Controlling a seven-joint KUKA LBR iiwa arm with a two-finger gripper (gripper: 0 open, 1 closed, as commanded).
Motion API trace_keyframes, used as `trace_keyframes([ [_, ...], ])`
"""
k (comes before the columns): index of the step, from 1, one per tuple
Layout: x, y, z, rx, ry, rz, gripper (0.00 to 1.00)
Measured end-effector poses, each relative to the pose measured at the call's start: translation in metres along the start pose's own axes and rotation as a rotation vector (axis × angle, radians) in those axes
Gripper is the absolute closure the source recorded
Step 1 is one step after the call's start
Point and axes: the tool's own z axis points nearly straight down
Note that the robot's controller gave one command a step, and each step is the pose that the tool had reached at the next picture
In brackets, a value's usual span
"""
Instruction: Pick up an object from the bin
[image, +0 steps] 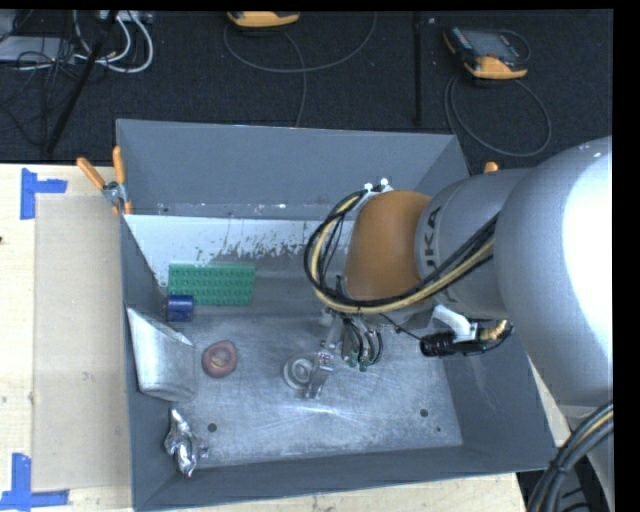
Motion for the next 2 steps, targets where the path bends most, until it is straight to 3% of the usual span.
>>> trace_keyframes([
  [1, 0.0026, 0.0048, -0.0028, -0.004, 0.011, -0.006, 1.00],
  [2, 0.0025, 0.0047, 0.0040, -0.008, -0.003, -0.005, 0.00],
])
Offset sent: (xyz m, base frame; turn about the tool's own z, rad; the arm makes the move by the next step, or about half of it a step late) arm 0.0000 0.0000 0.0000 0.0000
